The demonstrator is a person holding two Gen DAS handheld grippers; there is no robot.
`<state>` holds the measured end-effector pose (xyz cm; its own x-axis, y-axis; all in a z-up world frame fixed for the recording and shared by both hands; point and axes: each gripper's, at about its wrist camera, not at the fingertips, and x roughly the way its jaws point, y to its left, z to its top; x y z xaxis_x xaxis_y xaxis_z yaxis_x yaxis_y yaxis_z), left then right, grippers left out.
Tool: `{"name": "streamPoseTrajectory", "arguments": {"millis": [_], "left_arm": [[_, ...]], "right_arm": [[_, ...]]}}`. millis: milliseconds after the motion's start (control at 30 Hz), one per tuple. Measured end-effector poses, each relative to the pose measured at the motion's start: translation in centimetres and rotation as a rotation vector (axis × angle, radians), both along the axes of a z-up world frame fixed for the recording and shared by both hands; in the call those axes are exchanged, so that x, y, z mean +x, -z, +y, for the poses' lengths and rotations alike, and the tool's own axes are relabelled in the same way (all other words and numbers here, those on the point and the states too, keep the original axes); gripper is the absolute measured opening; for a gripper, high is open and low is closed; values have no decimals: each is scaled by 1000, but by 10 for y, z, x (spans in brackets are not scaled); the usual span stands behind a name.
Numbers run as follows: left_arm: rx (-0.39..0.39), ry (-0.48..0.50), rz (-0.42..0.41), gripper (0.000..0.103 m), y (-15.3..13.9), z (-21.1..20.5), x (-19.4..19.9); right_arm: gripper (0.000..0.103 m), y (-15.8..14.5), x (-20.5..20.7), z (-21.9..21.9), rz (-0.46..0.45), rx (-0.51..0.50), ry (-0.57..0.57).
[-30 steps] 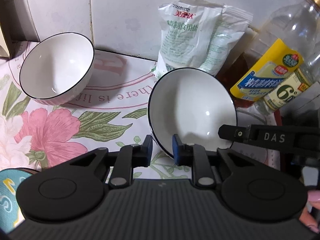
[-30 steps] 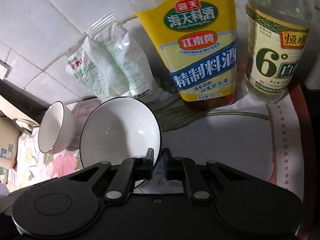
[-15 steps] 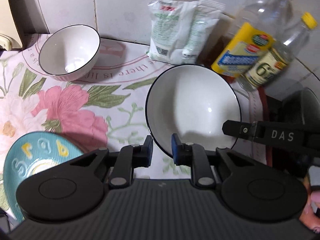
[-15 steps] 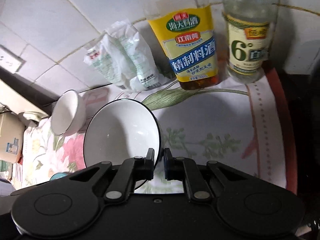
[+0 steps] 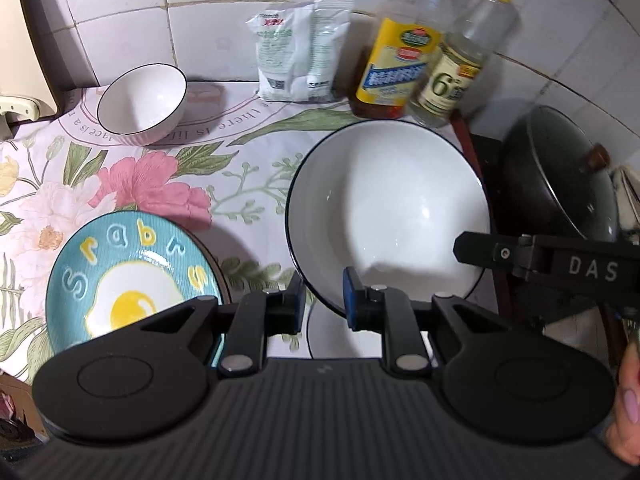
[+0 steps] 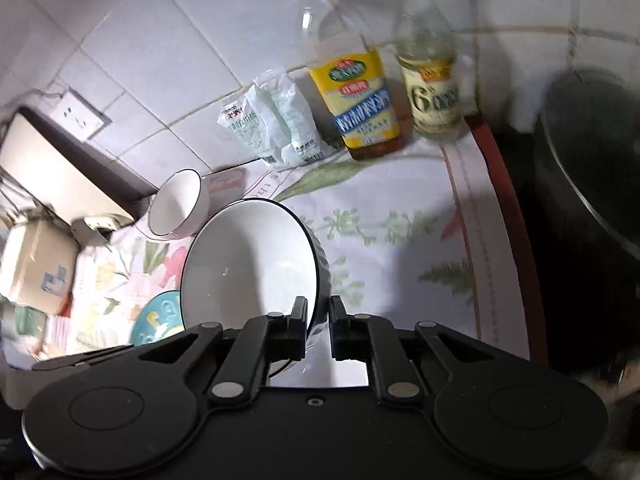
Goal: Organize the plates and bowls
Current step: 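Lift the white bowl with both tools and carry it to the first bowl, then lower the bowl into the first bowl and open both tools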
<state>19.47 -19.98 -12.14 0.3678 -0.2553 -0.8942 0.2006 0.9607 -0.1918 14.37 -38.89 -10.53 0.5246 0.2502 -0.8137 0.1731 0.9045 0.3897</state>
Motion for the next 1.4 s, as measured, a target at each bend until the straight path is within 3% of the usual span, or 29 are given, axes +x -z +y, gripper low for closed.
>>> {"name": "streamPoseTrajectory", "arguments": {"millis": [233, 533, 700, 833, 1400], "left_arm": [[-33, 57, -5, 18, 3, -3, -35], [-34, 77, -1, 17, 29, -2, -63], [-20, 62, 3, 17, 45, 3, -60], [-22, 70, 15, 18, 57, 3, -52], [39, 110, 16, 18, 76, -9, -36]], "right_arm": [[15, -2, -47, 4, 11, -21, 56], [16, 25, -75, 1, 28, 27, 105], [18, 49, -77, -10, 52, 177, 155], [18, 62, -72, -11, 66, 193, 170], [18, 85, -49, -5, 147, 90, 126]]}}
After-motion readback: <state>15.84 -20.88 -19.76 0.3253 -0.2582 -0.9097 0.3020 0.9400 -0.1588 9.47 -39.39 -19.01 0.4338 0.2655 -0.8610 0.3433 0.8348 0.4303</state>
